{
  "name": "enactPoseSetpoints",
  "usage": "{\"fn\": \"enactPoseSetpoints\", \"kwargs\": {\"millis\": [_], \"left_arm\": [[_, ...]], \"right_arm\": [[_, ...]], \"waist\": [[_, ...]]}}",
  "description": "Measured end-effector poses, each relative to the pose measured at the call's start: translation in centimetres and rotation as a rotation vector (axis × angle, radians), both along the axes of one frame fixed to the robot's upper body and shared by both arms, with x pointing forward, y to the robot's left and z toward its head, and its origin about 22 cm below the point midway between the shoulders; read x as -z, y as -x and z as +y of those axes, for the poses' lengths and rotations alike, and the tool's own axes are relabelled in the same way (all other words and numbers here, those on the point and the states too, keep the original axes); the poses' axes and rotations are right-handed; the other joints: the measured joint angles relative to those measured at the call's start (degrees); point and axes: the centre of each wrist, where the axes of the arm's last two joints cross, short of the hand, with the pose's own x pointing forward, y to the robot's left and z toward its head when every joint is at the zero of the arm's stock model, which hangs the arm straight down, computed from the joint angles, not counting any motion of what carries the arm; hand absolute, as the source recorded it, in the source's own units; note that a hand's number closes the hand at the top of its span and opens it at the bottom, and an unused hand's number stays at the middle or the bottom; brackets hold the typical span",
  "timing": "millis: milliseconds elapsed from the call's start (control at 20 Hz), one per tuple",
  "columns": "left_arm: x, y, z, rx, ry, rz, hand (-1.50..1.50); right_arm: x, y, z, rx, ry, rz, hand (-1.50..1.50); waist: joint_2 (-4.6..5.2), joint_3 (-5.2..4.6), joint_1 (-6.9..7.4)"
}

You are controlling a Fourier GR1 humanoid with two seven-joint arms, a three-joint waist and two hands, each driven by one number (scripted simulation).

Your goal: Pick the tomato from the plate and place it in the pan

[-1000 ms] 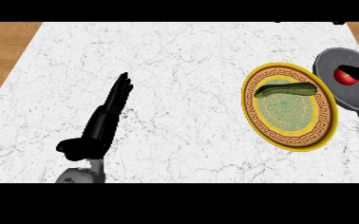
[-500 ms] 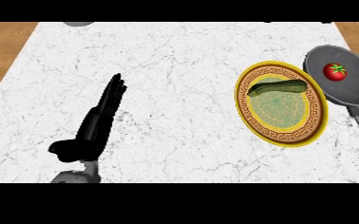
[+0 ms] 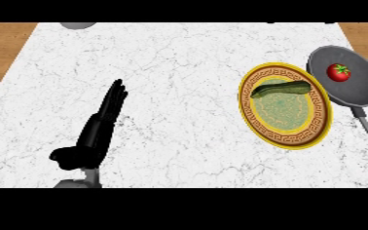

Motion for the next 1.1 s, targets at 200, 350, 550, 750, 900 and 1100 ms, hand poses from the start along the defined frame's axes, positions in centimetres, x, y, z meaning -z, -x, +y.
{"fn": "enactPoseSetpoints", "kwargs": {"millis": [200,350,550,750,900,1100], "left_arm": [[0.3,0.5,-0.5,-0.005,-0.003,0.001,0.00],[0.8,0.3,-0.6,-0.009,-0.002,-0.002,0.00],[-0.2,0.3,-0.8,-0.005,-0.001,0.000,0.00],[0.4,0.5,-0.1,-0.011,0.002,0.005,0.00],[0.4,0.1,-0.2,-0.004,-0.001,0.007,0.00],[0.4,0.5,-0.1,-0.005,-0.005,0.011,0.00]], "right_arm": [[1.4,1.8,-0.2,-0.017,0.020,0.001,-1.50],[2.2,2.4,0.3,-0.024,0.031,0.006,-1.50],[2.6,3.3,0.4,-0.037,0.043,0.027,-1.50],[2.6,4.0,0.7,-0.033,0.062,0.045,-1.50],[2.3,3.7,1.0,-0.020,0.076,0.063,-1.50],[1.9,4.3,0.2,-0.015,0.099,0.081,-1.50]], "waist": [[-0.10,-0.03,-0.21],[-0.13,-0.05,-0.34],[-0.18,-0.05,-0.39],[-0.20,-0.08,-0.46],[-0.16,-0.07,-0.39],[-0.13,-0.06,-0.26]]}}
